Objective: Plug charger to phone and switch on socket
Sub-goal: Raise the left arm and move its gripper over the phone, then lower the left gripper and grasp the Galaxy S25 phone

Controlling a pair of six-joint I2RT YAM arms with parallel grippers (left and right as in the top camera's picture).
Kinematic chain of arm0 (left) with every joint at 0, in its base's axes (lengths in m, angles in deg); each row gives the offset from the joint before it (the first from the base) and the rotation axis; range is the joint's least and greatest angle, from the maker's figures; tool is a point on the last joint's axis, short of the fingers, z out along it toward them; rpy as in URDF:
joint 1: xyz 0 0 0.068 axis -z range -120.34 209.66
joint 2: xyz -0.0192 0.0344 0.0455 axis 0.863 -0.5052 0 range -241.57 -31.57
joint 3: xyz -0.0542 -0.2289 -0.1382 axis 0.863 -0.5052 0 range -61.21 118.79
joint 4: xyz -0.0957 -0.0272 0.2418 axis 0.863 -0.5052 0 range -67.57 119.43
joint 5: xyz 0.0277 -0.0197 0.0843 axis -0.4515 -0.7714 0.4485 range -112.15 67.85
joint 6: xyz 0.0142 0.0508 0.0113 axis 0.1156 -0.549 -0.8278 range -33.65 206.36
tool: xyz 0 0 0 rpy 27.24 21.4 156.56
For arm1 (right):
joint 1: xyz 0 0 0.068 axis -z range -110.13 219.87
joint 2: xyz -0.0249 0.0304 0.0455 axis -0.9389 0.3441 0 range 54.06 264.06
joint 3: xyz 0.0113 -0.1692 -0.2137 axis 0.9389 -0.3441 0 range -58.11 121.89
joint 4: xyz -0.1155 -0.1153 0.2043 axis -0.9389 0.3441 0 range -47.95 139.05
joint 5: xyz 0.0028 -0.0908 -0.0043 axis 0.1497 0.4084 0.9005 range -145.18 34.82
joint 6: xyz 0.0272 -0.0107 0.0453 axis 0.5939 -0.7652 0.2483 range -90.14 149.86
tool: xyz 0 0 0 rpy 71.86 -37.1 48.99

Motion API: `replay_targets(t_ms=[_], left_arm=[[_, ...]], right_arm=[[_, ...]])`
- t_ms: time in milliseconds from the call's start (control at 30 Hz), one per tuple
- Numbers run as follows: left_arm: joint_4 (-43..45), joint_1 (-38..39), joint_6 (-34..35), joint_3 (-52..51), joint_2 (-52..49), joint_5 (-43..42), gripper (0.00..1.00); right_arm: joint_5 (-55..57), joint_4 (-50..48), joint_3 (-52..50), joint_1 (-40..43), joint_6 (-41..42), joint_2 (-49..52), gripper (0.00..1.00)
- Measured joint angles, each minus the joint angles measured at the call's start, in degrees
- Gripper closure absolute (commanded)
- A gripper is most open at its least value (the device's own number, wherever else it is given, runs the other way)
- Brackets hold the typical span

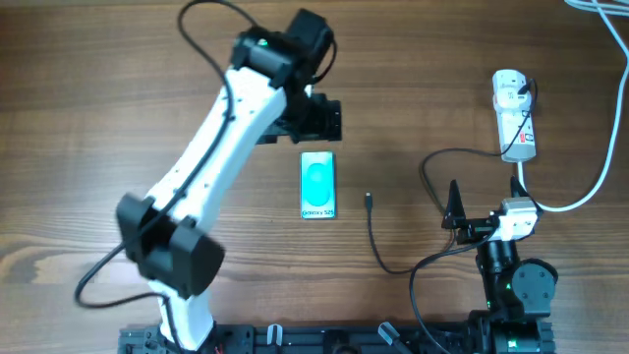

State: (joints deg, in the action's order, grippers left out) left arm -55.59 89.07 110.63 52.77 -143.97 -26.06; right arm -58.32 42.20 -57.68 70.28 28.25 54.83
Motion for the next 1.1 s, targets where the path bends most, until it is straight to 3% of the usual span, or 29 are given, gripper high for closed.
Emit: replay_targets(t_ms=[400,767,1100], left_arm=[[2.6,0.1,0.0,-0.5,-9.6,1.0,0.00],[5.0,0.1,-3.8,-6.3,-9.7,-6.2,0.00],[9.9,1.5,-0.1,-11.5,-9.7,-5.7,0.00]], right_arm=[[0.0,0.0,0.0,0.0,0.0,0.0,0.00],[0.0,0.0,0.0,0.0,0.0,0.0,0.00],[0.0,0.0,0.0,0.0,0.0,0.0,0.00]])
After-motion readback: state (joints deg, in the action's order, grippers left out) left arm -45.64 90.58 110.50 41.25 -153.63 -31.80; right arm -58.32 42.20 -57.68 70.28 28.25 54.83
